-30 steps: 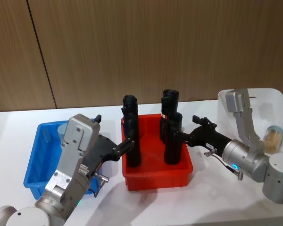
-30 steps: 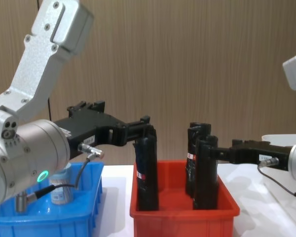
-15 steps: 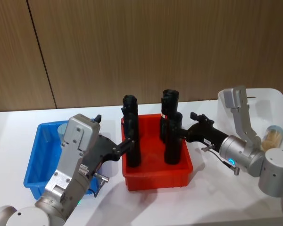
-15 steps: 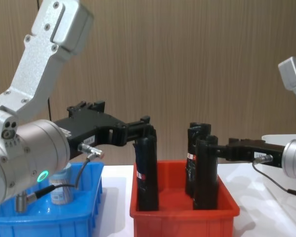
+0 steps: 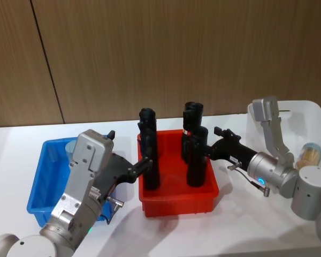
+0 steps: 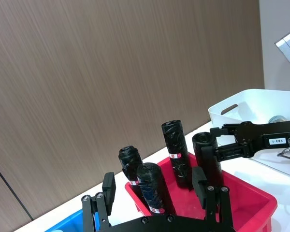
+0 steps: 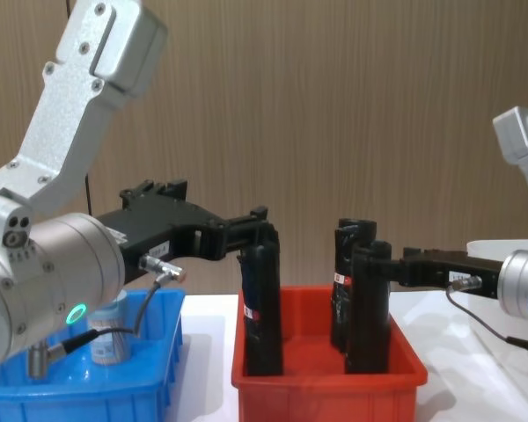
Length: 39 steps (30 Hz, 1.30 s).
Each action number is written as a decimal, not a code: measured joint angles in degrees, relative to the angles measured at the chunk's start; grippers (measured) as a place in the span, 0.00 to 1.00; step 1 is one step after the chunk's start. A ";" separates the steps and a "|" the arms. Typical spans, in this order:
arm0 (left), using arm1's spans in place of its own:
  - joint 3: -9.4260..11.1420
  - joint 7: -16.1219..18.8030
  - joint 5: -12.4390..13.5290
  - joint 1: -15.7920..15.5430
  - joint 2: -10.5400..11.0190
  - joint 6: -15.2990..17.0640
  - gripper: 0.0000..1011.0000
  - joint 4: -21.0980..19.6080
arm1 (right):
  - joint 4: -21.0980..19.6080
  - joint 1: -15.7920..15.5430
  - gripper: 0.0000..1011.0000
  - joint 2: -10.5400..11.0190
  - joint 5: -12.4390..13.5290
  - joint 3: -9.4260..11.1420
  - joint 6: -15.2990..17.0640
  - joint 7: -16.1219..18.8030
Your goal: Pick the cotton swabs from the blue box and place them into the white box.
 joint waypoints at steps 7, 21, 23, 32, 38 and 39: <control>0.00 0.00 0.00 0.00 0.00 0.00 0.99 0.00 | 3.31 1.71 0.99 -0.44 0.59 -0.08 -1.23 2.82; 0.00 0.00 0.00 0.00 0.00 0.00 0.99 0.00 | 8.20 4.50 0.89 -1.48 1.17 -1.12 -3.29 7.82; 0.00 0.00 0.00 0.00 0.00 0.00 0.99 0.00 | 8.94 4.94 0.83 -1.67 1.22 -1.28 -3.63 8.23; 0.00 0.00 0.00 0.00 0.00 0.00 0.99 0.00 | 11.14 6.21 0.60 -2.18 1.31 -1.73 -4.66 9.26; 0.00 0.00 0.00 0.00 0.00 0.00 0.99 0.00 | 10.06 5.98 0.55 -2.11 1.42 -1.82 -4.69 9.47; 0.00 0.00 0.00 0.00 0.00 0.00 0.99 0.00 | 9.05 5.61 0.54 -1.97 1.51 -1.80 -4.44 9.39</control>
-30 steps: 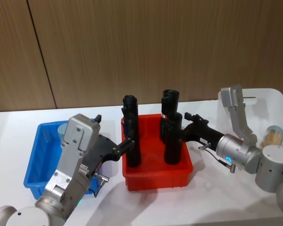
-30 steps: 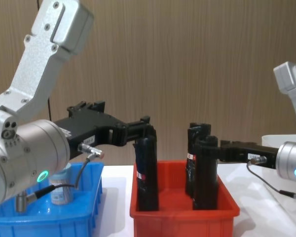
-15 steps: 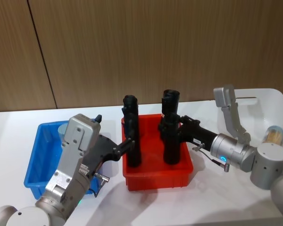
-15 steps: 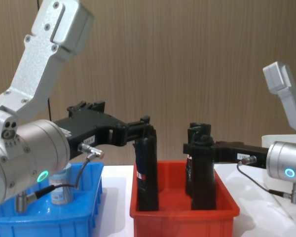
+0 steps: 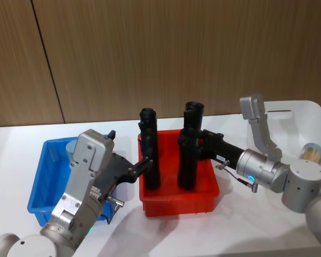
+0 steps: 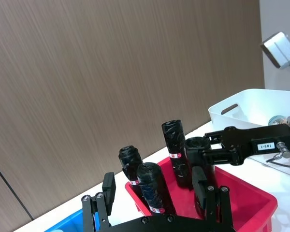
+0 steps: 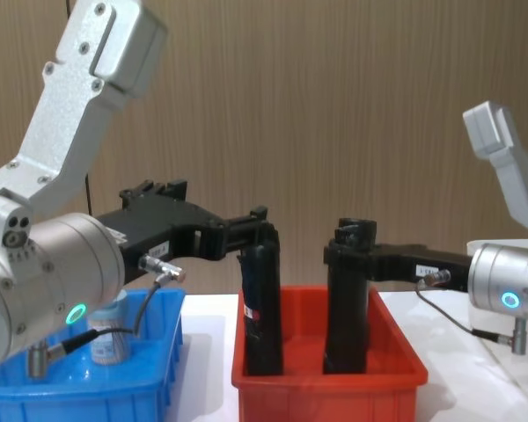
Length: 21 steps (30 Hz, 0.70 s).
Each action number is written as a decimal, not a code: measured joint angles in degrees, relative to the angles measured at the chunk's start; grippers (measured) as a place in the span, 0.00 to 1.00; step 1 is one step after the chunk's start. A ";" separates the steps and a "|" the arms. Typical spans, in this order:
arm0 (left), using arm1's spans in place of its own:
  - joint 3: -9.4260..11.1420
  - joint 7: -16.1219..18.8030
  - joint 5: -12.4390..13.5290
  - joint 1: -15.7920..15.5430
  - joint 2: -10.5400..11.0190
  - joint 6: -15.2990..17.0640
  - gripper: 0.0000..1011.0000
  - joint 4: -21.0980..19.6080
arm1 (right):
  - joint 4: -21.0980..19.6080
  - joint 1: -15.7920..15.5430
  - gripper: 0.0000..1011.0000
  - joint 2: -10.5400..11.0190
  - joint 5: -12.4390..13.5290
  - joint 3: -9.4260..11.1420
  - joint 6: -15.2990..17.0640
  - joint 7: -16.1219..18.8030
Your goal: Pick the cotton swabs from the blue box and place them into the white box.
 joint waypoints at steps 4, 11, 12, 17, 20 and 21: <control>0.00 0.00 0.00 0.00 0.00 0.00 0.99 0.00 | -4.29 -1.68 0.51 0.64 0.23 0.15 1.21 -0.86; 0.00 0.00 0.00 0.00 0.00 0.00 0.99 0.00 | -14.23 -5.40 0.47 2.22 0.68 0.77 4.11 -3.75; 0.00 0.00 0.00 0.00 0.00 0.00 0.99 0.00 | -15.69 -5.91 0.47 2.46 0.71 0.87 4.43 -4.13; 0.00 0.00 0.00 0.00 0.00 0.00 0.99 0.00 | -23.50 -8.61 0.44 3.89 1.07 1.64 6.56 -7.16; 0.00 0.00 0.00 0.00 0.00 0.00 0.99 0.00 | -27.81 -10.07 0.42 4.79 1.15 2.17 7.64 -8.86; 0.00 0.00 0.00 0.00 0.00 0.00 0.99 0.00 | -28.77 -10.39 0.41 5.00 1.17 2.31 7.87 -9.29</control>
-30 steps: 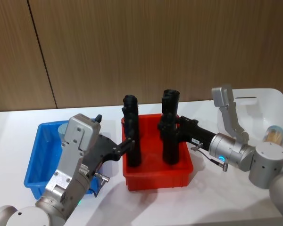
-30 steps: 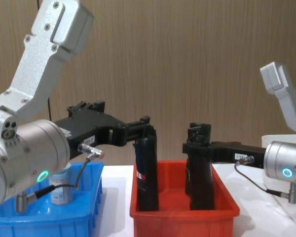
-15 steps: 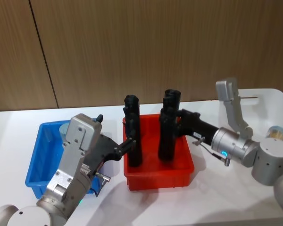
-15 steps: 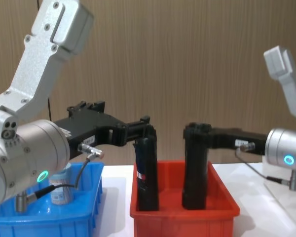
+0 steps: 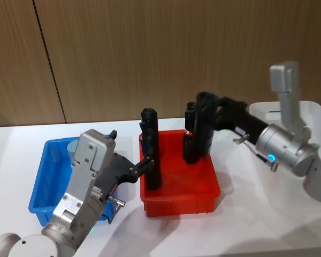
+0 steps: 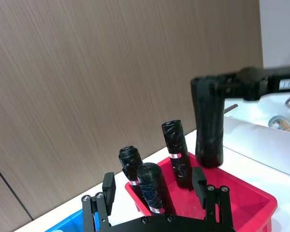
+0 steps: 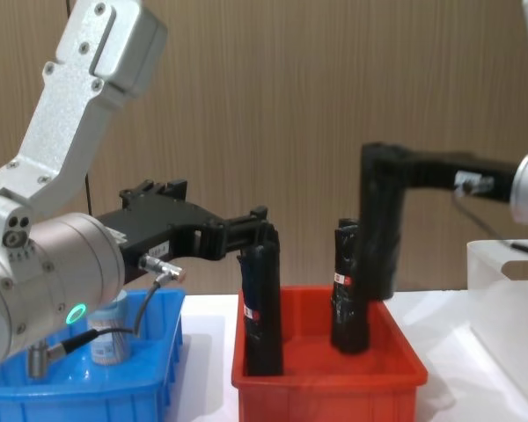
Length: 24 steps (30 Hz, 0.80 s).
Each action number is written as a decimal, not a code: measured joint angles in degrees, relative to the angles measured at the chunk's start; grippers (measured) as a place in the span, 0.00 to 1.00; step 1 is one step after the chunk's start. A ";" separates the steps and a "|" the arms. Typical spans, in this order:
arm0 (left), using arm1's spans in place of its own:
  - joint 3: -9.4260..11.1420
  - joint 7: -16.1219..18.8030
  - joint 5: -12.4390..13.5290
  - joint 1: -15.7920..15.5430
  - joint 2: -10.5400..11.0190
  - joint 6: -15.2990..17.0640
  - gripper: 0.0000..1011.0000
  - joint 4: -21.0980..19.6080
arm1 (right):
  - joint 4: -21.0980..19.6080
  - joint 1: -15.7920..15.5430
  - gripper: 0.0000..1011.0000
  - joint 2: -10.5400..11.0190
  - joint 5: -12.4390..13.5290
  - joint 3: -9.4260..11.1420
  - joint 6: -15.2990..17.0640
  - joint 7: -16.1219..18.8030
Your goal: Pick the cotton swabs from the blue box and place them into the white box.
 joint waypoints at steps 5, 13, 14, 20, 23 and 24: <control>0.00 0.00 0.00 0.00 0.00 0.00 0.99 0.00 | -6.28 -2.09 0.39 1.61 0.33 1.20 1.54 -3.24; 0.00 0.00 0.00 0.00 0.00 0.00 0.99 0.00 | -13.77 -4.51 0.35 4.16 0.40 3.38 3.61 -8.58; 0.00 0.00 0.00 0.00 0.00 0.00 0.99 0.00 | -13.77 -4.51 0.35 4.16 0.40 3.38 3.61 -8.58; 0.00 0.00 0.00 0.00 0.00 0.00 0.99 0.00 | -17.42 -5.71 0.35 5.80 -0.01 4.89 5.44 -12.62; 0.00 0.00 0.00 0.00 0.00 0.00 0.99 0.00 | -18.85 -6.17 0.35 6.51 -0.35 5.61 6.63 -14.71; 0.00 0.00 0.00 0.00 0.00 0.00 0.99 0.00 | -19.39 -6.36 0.35 6.82 -0.50 5.90 7.14 -15.52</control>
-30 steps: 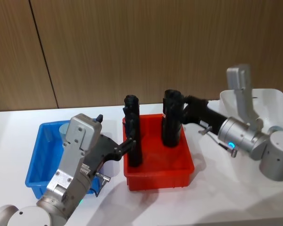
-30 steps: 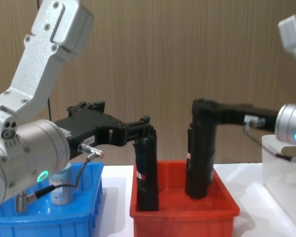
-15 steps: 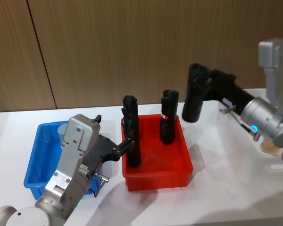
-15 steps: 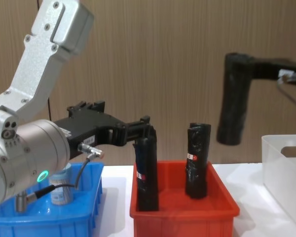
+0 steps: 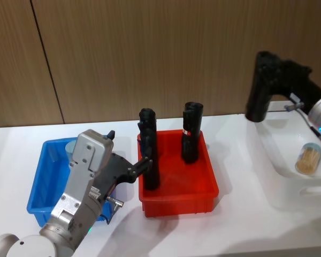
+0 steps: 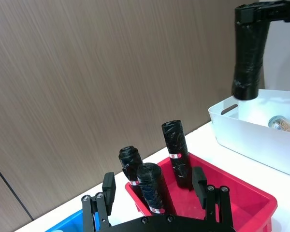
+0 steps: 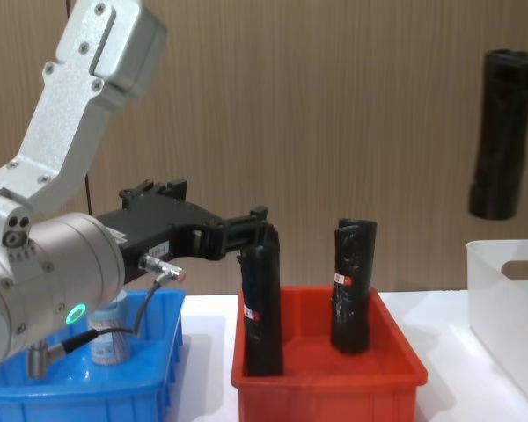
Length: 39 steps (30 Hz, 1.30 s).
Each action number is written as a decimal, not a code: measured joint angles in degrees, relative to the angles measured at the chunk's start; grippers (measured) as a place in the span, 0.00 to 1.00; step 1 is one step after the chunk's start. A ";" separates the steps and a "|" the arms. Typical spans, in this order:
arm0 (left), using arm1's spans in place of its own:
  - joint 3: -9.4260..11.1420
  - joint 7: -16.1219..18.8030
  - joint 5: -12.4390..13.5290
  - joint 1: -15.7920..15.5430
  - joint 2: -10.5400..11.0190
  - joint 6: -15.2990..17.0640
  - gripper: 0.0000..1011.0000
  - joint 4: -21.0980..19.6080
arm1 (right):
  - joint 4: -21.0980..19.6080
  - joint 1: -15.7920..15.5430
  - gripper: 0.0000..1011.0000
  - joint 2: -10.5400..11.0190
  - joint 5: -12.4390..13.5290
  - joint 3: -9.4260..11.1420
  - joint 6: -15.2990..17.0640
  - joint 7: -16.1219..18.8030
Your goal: Pick the cotton swabs from the blue box and place them into the white box.
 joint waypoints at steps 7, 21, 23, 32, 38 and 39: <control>0.00 0.00 0.00 0.00 0.00 0.00 0.99 0.00 | -1.95 -0.66 0.35 1.38 -1.18 1.49 3.83 -4.98; 0.00 0.00 0.00 0.00 0.00 0.00 0.99 0.00 | -1.22 -0.90 0.35 3.07 -2.61 3.61 11.26 -11.60; 0.00 0.00 0.00 0.00 0.00 0.00 0.99 0.00 | -0.95 -0.89 0.35 3.16 -2.62 3.73 11.72 -11.93; 0.00 0.00 0.00 0.00 0.00 0.00 0.99 0.00 | 0.73 -0.70 0.49 3.52 -2.70 4.38 13.46 -12.78; 0.00 0.00 0.00 0.00 0.00 0.00 0.99 0.00 | 1.31 -0.68 0.66 3.66 -2.81 4.63 13.76 -12.81; 0.00 0.00 0.00 0.00 0.00 0.00 0.99 0.00 | 1.35 -0.68 0.72 3.67 -2.83 4.66 13.78 -12.82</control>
